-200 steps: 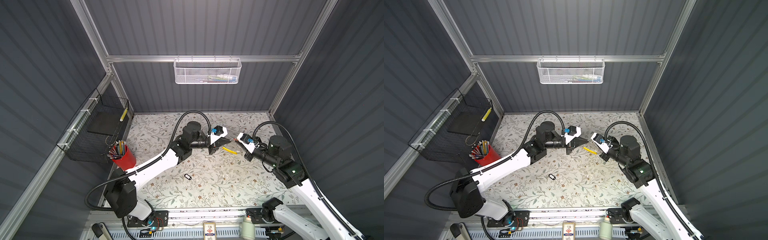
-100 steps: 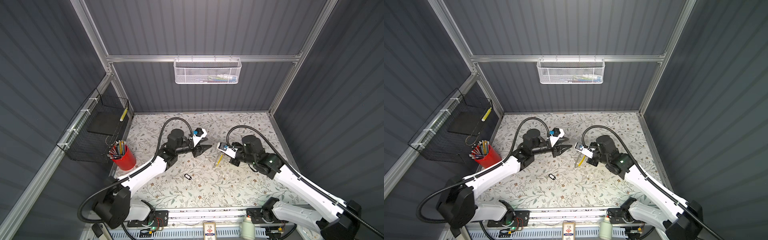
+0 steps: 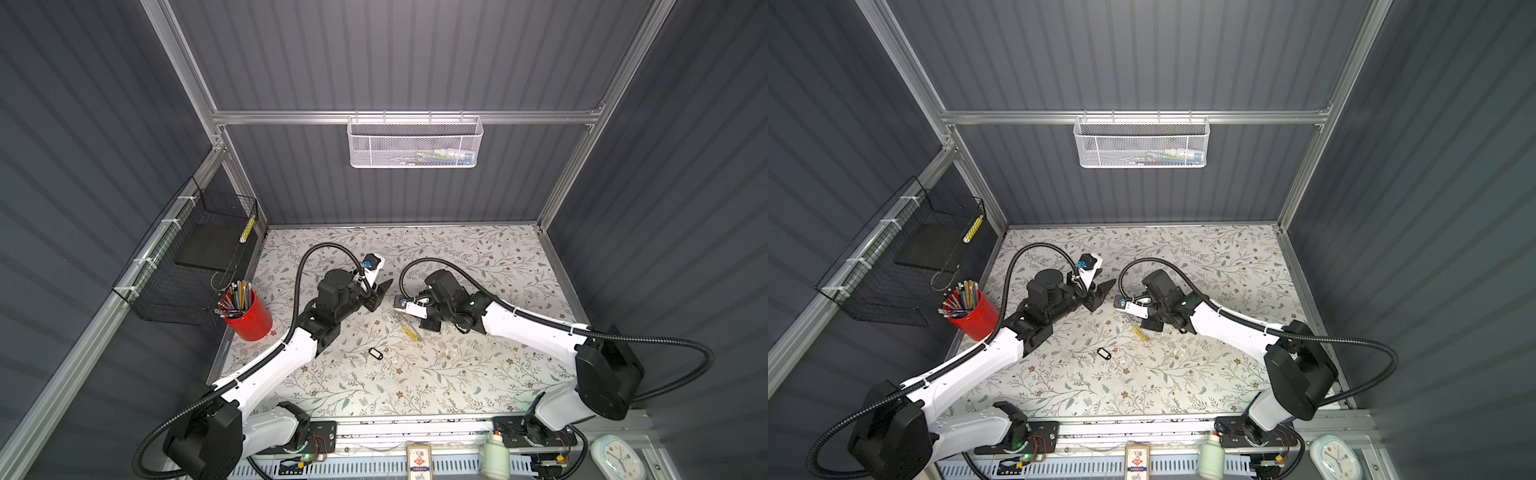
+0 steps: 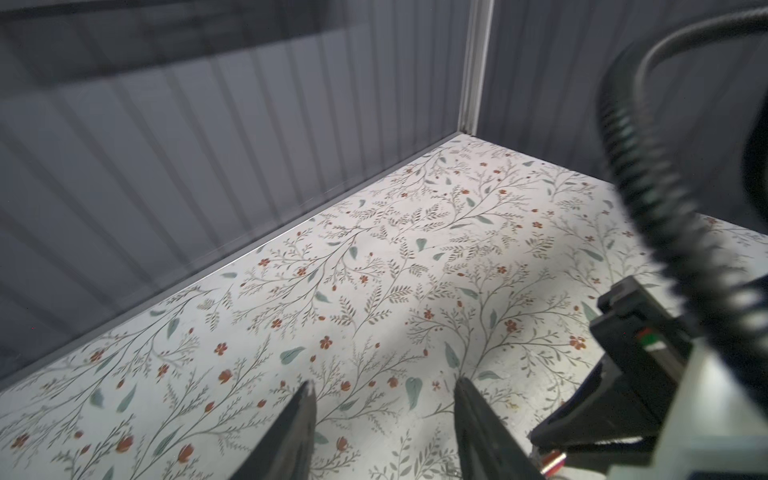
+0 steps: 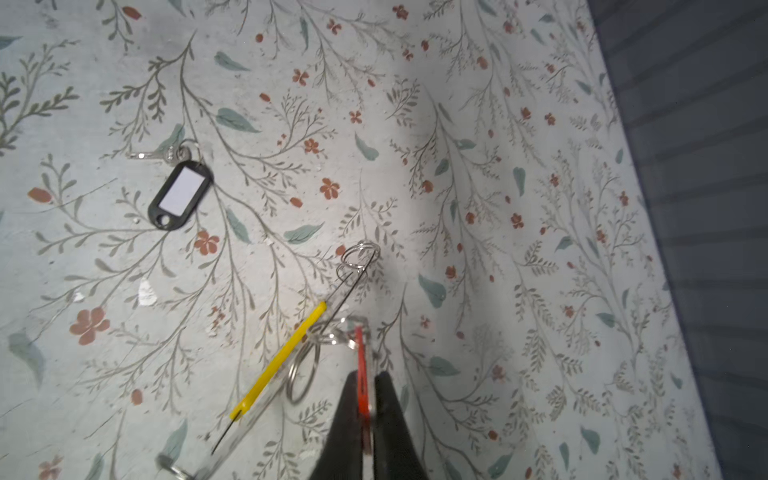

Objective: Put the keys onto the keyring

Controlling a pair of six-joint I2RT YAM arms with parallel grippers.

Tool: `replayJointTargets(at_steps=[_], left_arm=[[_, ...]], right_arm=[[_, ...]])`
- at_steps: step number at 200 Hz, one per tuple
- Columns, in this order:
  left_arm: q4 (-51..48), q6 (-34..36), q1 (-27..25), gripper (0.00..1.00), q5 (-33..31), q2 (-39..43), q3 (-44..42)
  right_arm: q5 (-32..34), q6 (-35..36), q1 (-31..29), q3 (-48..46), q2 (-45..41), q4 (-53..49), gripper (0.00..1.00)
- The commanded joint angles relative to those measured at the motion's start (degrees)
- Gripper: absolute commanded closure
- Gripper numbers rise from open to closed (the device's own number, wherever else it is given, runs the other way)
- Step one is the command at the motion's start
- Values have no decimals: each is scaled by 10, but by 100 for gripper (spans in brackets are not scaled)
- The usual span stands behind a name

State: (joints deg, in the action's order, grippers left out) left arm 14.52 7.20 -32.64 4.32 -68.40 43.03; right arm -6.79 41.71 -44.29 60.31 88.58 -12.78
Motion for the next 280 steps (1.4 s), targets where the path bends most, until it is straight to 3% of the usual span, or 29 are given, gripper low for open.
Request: replayJointTargets(at_steps=[1, 66, 114, 199, 280], left_arm=[[2, -27, 4, 46, -56, -2, -7], [-24, -39, 7, 46, -97, -8, 2], [-36, -43, 7, 46, -98, 1, -11], [-51, -66, 7, 46, -80, -7, -22], [-83, -77, 7, 46, -68, -31, -16]], right_arm=[[13, 52, 2, 23, 9, 28, 100], [-18, 120, 49, 74, 48, -19, 100], [14, 124, 57, 1, 18, -28, 100], [47, 75, 49, -122, -93, -116, 100], [85, 32, 72, -205, -75, -123, 99]])
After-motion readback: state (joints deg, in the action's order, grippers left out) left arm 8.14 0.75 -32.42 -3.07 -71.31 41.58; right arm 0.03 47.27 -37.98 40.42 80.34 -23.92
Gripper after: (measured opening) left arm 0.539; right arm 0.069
